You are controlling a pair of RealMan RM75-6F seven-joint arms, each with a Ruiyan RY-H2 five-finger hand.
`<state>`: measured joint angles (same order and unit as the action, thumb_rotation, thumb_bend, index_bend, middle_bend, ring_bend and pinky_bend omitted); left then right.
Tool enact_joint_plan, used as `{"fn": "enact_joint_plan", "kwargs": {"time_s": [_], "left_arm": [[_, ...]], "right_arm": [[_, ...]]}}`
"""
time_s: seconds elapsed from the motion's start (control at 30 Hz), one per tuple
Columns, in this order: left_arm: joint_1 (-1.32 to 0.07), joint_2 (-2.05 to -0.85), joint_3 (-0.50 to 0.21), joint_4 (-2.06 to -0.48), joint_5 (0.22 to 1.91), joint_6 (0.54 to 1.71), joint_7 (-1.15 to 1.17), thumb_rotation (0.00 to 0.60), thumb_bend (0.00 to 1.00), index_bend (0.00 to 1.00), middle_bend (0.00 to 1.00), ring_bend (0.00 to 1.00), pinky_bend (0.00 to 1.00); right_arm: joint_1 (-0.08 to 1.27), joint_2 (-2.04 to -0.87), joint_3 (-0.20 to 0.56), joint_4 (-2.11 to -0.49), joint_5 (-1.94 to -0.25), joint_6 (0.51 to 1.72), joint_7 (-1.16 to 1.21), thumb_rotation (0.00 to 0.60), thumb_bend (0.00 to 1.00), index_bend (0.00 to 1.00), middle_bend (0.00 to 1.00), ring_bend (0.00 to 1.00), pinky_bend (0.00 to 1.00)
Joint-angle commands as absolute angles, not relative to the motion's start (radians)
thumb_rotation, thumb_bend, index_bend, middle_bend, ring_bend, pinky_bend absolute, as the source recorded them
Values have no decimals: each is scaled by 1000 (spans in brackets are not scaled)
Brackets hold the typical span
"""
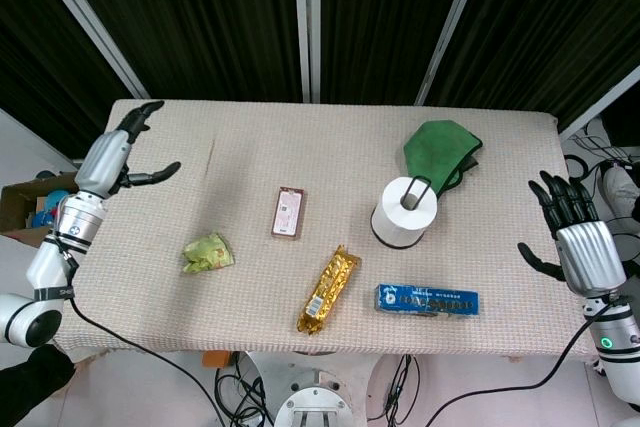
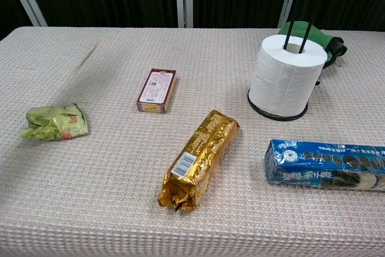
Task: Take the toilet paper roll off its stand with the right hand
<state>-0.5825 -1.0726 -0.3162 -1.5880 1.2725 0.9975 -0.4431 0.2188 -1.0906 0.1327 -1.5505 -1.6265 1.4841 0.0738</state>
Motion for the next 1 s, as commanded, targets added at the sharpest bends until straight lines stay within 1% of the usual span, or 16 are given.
{"fn": "enact_joint_plan", "kwargs": {"time_s": [0.03,0.4,0.53,0.57,0.63,0.7,0.77,0.83,0.9,1.0], "left_arm": [[-581,-1065,-313,-1600,1272,1002,-435,277,178,73,61,57,221],[-577,-1053,-304,-1632,1274,1024,-410,277,178,73,61,57,221],[-579,-1051,-298,-1632,1279,1032,-380,278,176,73,61,57,221],[-578,-1052,-295,-1632,1283,1037,-368,277,175,73,61,57,221],[-573,-1057,-282,-1626,1291,1056,-322,275,169,73,61,57,221],[-563,-1068,-264,-1610,1301,1089,-235,278,129,73,61,57,221],[-545,-1092,-236,-1577,1329,1150,-104,282,90,73,61,57,222],[-522,-1125,-207,-1542,1358,1210,-9,282,71,73,66,57,221],[-501,-1150,-186,-1519,1371,1241,17,280,70,73,69,57,221],[-466,-1188,-153,-1471,1379,1269,24,282,70,73,69,57,222]], "right_arm": [[220,-1093,129,-1548,-1627,1483,73,600,188,0,0,0,0],[223,-1101,118,-1527,-1622,1485,91,600,188,0,0,0,0],[229,-1114,119,-1517,-1584,1454,120,600,184,0,0,0,0],[233,-1118,121,-1516,-1568,1437,135,600,181,0,0,0,0],[248,-1120,121,-1526,-1502,1355,200,600,177,0,0,0,0],[267,-1106,118,-1548,-1446,1259,294,600,168,0,0,0,0],[293,-1090,114,-1553,-1408,1159,395,600,146,0,0,0,0],[313,-1094,113,-1533,-1394,1097,478,600,111,0,0,0,0],[329,-1109,113,-1512,-1391,1058,544,600,75,0,0,0,0],[361,-1150,122,-1470,-1386,1002,643,600,51,0,0,0,0]]}}
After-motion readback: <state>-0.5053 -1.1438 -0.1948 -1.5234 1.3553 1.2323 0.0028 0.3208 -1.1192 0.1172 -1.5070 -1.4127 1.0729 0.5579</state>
